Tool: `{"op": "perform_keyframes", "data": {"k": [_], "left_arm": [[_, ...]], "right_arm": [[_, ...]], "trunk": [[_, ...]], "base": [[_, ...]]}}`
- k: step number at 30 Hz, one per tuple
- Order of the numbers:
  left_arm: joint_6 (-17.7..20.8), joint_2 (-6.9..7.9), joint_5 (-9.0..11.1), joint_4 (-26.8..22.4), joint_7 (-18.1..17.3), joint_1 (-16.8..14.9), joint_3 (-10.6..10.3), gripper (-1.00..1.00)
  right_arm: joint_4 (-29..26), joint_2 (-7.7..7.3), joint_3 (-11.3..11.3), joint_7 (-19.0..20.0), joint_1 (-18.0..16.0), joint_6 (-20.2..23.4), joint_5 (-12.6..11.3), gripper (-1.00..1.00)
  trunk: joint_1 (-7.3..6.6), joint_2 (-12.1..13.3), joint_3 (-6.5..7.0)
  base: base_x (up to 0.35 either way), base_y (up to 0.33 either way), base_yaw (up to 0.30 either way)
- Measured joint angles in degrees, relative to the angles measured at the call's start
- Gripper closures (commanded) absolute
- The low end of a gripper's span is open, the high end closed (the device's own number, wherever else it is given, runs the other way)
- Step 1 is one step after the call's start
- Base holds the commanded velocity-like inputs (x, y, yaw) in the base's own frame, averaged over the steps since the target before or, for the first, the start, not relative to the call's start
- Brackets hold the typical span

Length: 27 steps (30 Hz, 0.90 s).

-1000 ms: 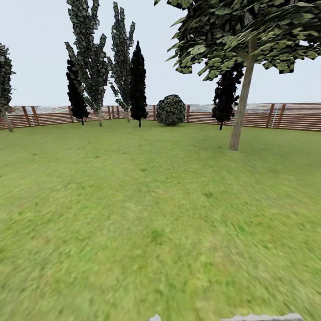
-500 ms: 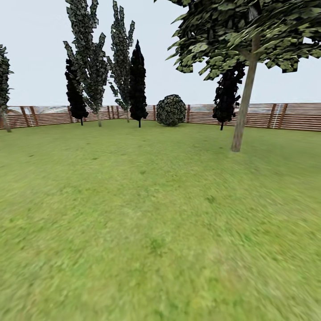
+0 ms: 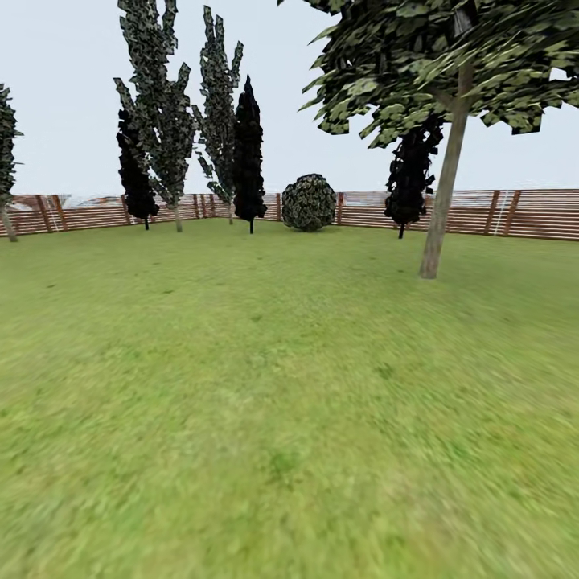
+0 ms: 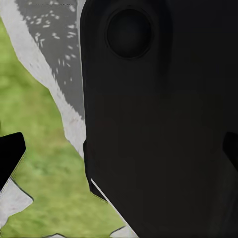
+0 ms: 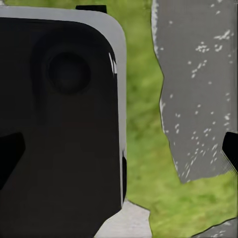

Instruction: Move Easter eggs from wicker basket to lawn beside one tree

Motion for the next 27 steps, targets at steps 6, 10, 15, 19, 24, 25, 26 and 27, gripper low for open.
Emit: {"op": "perform_keyframes", "data": {"k": [6, 10, 15, 19, 24, 25, 26, 27], "left_arm": [[0.0, 0.0, 0.0, 0.0, 0.0, 0.0, -0.01, -1.0], [0.0, 0.0, 0.0, 0.0, 0.0, 0.0, 0.01, -1.0], [0.0, 0.0, 0.0, 0.0, 0.0, 0.0, 0.0, -1.0], [0.0, 0.0, 0.0, 0.0, 0.0, 0.0, -0.01, -1.0], [0.0, 0.0, 0.0, 0.0, 0.0, 0.0, 0.03, -1.0], [0.0, 0.0, 0.0, 0.0, 0.0, 0.0, 0.04, -1.0], [0.0, 0.0, 0.0, 0.0, 0.0, 0.0, 0.02, -1.0], [0.0, 0.0, 0.0, 0.0, 0.0, 0.0, 0.01, -1.0]], "right_arm": [[0.0, 0.0, 0.0, -0.01, 0.0, 0.0, 0.01, -1.0], [0.0, 0.0, 0.0, 0.0, 0.0, 0.0, 0.02, -1.0], [0.0, 0.0, 0.0, -0.01, 0.0, 0.0, -0.01, -1.0], [0.0, 0.0, 0.01, -0.01, 0.0, 0.0, -0.01, -1.0], [0.0, 0.0, 0.01, 0.0, 0.0, 0.0, 0.02, -1.0], [0.0, 0.0, 0.01, 0.0, 0.0, 0.0, 0.02, -1.0], [0.0, 0.0, 0.0, 0.0, 0.0, 0.0, 0.02, -1.0], [0.0, 0.0, 0.0, 0.0, 0.0, 0.0, 0.02, -1.0]], "trunk": [[0.0, 0.0, 0.0], [0.0, 0.0, 0.0], [0.0, 0.0, 0.0], [0.0, 0.0, 0.0], [0.0, 0.0, 0.0], [0.0, 0.0, 0.0], [0.0, 0.0, 0.0], [0.0, 0.0, 0.0]], "base": [[0.34, 0.0, 0.0], [0.34, 0.0, 0.0], [0.34, 0.0, 0.0], [0.34, 0.0, 0.0], [0.34, 0.0, 0.0], [0.34, 0.0, 0.0], [0.34, 0.0, 0.0], [0.34, 0.0, 0.0]]}}
